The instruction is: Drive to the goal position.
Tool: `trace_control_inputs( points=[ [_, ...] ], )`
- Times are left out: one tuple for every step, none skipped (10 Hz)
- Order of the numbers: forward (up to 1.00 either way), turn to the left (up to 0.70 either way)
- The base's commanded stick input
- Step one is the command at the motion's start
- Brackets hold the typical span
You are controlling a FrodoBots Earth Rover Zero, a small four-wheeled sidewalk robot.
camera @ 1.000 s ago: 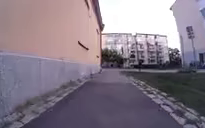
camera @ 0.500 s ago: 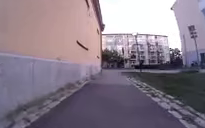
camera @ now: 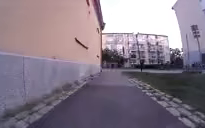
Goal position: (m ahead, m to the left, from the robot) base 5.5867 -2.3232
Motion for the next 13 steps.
trace_control_inputs(
  points=[
    [0.5, 0.31],
    [0.5, 0.3],
    [0.5, -0.01],
    [0.5, -0.01],
    [0.5, -0.01],
    [0.5, -0.01],
    [0.5, -0.01],
    [0.5, -0.01],
    [0.5, -0.01],
    [0.5, -0.01],
    [0.5, -0.01],
    [0.5, -0.01],
    [0.5, -0.01]
  ],
)
